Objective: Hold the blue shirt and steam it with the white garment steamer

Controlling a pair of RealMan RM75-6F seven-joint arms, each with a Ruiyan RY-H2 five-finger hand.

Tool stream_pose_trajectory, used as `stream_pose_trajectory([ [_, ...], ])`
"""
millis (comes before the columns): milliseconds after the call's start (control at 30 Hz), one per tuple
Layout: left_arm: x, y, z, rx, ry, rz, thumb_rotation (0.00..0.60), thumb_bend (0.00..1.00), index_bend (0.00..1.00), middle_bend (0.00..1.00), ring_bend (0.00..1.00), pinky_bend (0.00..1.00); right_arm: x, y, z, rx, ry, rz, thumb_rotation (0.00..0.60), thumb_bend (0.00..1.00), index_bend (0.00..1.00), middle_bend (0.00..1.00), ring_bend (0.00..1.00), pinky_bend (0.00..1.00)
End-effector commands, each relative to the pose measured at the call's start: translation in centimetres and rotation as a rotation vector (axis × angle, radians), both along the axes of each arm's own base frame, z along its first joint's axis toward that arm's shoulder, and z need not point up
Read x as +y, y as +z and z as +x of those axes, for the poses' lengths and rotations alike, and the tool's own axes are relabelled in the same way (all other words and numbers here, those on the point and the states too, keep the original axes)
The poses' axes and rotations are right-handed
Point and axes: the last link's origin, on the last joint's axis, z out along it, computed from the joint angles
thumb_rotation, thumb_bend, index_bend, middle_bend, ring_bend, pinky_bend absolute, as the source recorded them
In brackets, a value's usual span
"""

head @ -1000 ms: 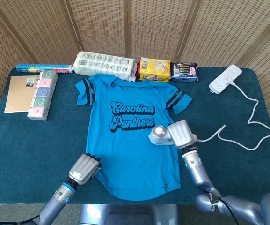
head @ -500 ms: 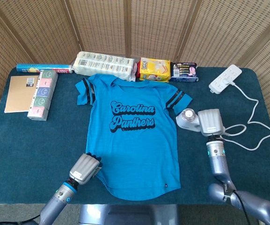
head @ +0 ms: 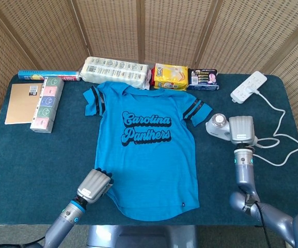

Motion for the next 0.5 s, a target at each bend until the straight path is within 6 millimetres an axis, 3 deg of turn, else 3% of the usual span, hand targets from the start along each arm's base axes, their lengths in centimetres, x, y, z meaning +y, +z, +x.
stream_pose_trajectory([
  [33,0.0,0.0,0.0,0.003,0.002,-0.001,0.6,0.44,0.81,0.71,0.57,0.49,-0.6,-0.7,-0.3,-0.01,-0.028,-0.001,0.6,0.35,0.69,0.75,0.81,0.77],
  [500,0.2,-0.2,-0.2,0.018,0.01,-0.004,0.6,0.44,0.81,0.71,0.57,0.49,-2.1,-2.3,-1.1,-0.013,-0.083,-0.012,0.6,0.35,0.68,0.74,0.79,0.76],
])
